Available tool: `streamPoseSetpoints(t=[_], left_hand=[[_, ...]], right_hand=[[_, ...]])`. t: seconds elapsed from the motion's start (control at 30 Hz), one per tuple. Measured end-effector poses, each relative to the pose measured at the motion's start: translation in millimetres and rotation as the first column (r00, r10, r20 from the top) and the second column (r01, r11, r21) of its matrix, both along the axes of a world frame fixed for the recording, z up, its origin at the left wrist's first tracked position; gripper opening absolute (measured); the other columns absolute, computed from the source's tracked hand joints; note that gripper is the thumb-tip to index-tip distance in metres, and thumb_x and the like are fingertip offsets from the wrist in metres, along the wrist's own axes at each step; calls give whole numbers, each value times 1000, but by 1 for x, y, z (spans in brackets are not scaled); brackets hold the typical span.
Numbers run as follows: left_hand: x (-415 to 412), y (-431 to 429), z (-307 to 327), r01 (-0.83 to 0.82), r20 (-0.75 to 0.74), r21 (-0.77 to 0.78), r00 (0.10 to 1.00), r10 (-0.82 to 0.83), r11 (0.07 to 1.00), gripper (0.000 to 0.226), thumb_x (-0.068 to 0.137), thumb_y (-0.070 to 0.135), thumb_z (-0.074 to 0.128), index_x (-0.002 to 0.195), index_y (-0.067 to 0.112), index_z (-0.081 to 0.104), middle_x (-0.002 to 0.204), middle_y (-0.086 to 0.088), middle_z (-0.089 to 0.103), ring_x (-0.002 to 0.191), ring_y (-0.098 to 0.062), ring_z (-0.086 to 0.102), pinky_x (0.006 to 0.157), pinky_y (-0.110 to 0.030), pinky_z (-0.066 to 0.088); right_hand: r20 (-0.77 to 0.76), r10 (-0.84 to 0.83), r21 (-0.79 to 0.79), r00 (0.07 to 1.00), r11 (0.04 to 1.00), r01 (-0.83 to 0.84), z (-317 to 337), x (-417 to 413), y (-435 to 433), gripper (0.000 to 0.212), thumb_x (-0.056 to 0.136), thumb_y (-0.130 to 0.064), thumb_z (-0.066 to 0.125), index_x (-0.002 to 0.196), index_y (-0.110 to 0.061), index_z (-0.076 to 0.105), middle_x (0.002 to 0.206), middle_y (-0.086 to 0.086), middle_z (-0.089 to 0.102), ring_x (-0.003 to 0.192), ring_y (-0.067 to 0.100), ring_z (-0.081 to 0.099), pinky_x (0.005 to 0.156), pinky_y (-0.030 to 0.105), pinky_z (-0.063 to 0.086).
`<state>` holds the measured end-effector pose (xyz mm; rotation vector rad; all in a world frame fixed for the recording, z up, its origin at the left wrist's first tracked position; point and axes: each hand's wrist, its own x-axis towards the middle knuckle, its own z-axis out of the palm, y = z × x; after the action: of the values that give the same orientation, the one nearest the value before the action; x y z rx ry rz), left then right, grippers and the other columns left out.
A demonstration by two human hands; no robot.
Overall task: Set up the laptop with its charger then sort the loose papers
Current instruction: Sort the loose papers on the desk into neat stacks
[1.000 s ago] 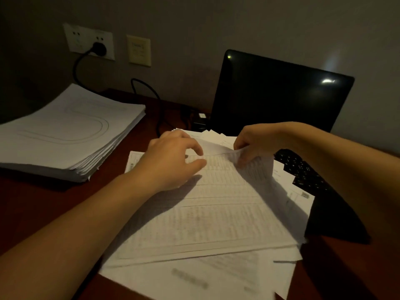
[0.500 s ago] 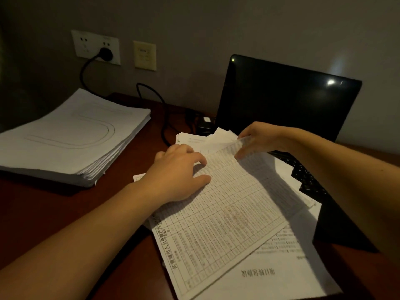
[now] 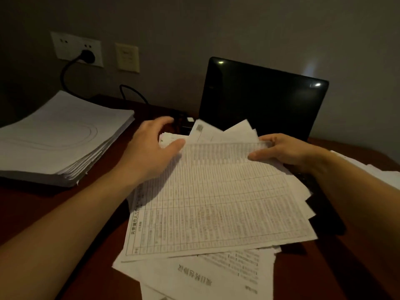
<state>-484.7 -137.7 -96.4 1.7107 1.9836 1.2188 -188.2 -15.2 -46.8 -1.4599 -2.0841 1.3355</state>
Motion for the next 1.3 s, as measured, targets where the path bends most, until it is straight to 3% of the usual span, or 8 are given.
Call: streamPoseSetpoints(t=[0.17, 0.3, 0.53, 0.7, 1.03, 1.17, 1.23, 1.3], left_hand=[[-8, 3, 5, -58, 437, -24, 897, 63, 998, 91, 83, 40, 78, 156, 36, 23, 141, 7, 48, 122, -17, 53, 102, -42, 46], [-16, 1, 11, 276, 821, -139, 569, -44, 951, 51, 78, 29, 74, 126, 13, 65, 119, -14, 72, 100, -31, 73, 90, -47, 56], [-8, -6, 9, 263, 697, -133, 711, -98, 956, 20, 92, 18, 67, 110, 15, 72, 101, -5, 77, 92, -21, 75, 77, -39, 58], [1, -4, 8, 79, 835, 16, 547, -57, 997, 15, 94, 17, 66, 107, 14, 73, 99, -7, 78, 86, -23, 76, 63, -36, 61], [15, -4, 11, 196, 887, 257, 340, -312, 946, 46, 90, 26, 58, 134, 14, 59, 128, -16, 67, 113, -32, 67, 92, -51, 55], [3, 0, 29, -31, 741, 271, 645, -188, 962, 57, 96, 28, 60, 150, 29, 40, 136, -5, 60, 111, -13, 64, 87, -29, 54], [-2, 9, 45, -114, 432, 257, 902, -8, 960, 74, 94, 38, 64, 157, 35, 24, 153, 5, 41, 131, -9, 46, 105, -32, 45], [-5, 15, 65, -49, 149, 190, 989, 21, 981, 81, 88, 48, 68, 156, 37, 25, 155, 9, 38, 138, -12, 39, 112, -42, 39]], right_hand=[[-239, -118, 46, 964, 990, 133, -4, 19, -12, 25, 89, -14, 69, 114, -10, 68, 104, 13, 76, 94, 31, 74, 80, 44, 60], [-461, -265, 22, 847, 950, 310, 4, 20, -26, 20, 92, -15, 68, 111, -10, 68, 96, 15, 76, 76, 26, 75, 61, 36, 61], [-664, -352, -161, 660, 929, 333, 0, 21, -41, 36, 95, -32, 63, 122, -9, 62, 91, 10, 72, 72, 23, 73, 59, 34, 60], [-887, -199, -211, 416, 977, 18, -29, 18, -55, 74, 80, -56, 71, 142, -21, 54, 134, 14, 63, 121, 33, 63, 96, 48, 56], [-800, -324, -105, 505, 905, 413, -35, -15, -64, 30, 92, -14, 69, 118, -1, 68, 111, 14, 75, 101, 31, 73, 85, 45, 58], [-738, -354, -85, 574, 893, 442, -37, -6, -61, 47, 85, -29, 76, 122, -2, 68, 113, 9, 75, 103, 25, 73, 94, 45, 58], [-733, -323, -58, 598, 906, 418, -35, -4, -63, 35, 90, -23, 71, 118, -2, 69, 106, 8, 77, 98, 22, 74, 85, 35, 61], [-752, -271, -34, 601, 926, 376, -33, -3, -66, 32, 92, -16, 68, 120, -3, 68, 109, 9, 76, 99, 23, 74, 83, 33, 61]])
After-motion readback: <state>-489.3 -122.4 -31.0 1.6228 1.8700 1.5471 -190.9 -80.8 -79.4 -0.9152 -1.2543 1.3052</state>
